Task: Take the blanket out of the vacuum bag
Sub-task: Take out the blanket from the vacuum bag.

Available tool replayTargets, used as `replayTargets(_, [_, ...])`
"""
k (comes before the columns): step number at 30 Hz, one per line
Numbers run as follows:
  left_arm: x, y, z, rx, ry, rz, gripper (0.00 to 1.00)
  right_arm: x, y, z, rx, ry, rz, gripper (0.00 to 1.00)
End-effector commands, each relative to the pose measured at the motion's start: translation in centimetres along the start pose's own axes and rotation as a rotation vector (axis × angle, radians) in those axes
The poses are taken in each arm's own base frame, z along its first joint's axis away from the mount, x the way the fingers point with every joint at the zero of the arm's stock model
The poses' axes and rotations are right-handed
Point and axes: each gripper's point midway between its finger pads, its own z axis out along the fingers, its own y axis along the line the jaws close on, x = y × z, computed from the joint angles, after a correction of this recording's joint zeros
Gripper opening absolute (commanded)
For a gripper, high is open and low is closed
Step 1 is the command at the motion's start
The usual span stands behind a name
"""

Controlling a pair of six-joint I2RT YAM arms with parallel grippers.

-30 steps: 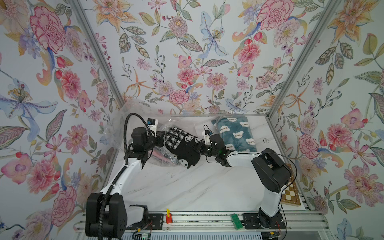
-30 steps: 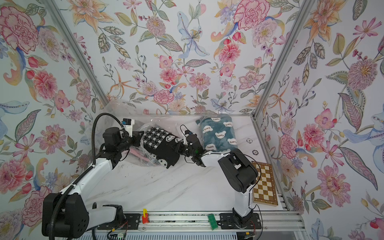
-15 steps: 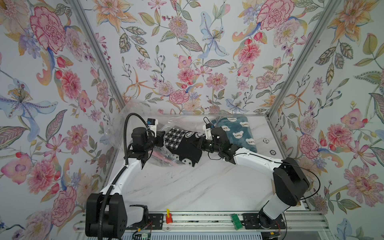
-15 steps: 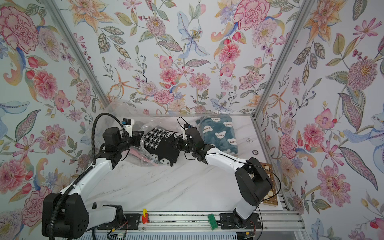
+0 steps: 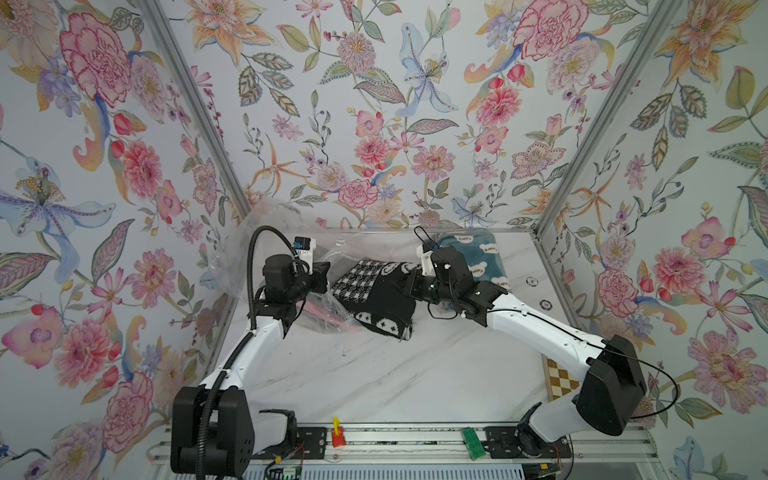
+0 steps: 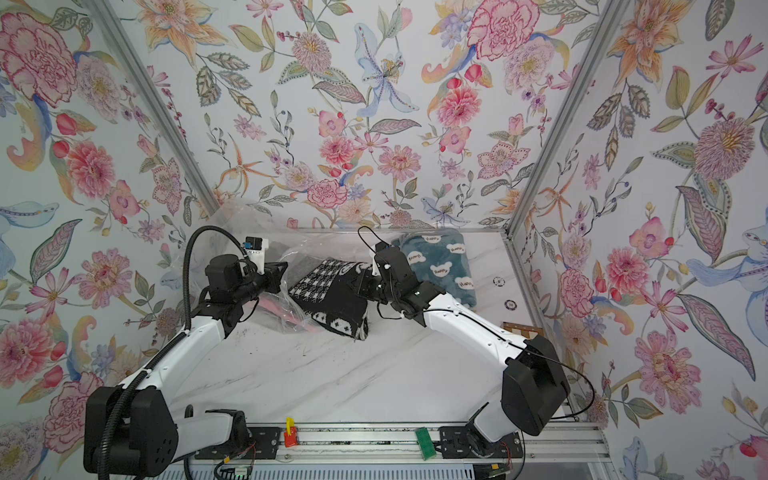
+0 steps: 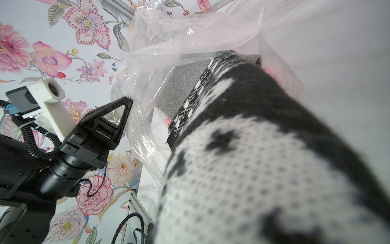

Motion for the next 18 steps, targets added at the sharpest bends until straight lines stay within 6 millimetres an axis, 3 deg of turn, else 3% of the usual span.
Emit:
replayTargets(1, [-1.7,0.3,-0.7,-0.019,-0.061,0.013,0.03,-1.7,1.7,-2.8,0.006,-0.044,-0.005,0.00])
replayTargets(5, [-1.7,0.2,-0.7,-0.014,-0.062,0.011,0.03,-2.6,2.1,-4.4,0.034,-0.058,0.002,0.00])
replayTargets(18, [-1.9,-0.1,-0.8,0.004,-0.069,0.005,0.03,-4.4,0.9,-8.9,0.098,-0.116,0.095,0.00])
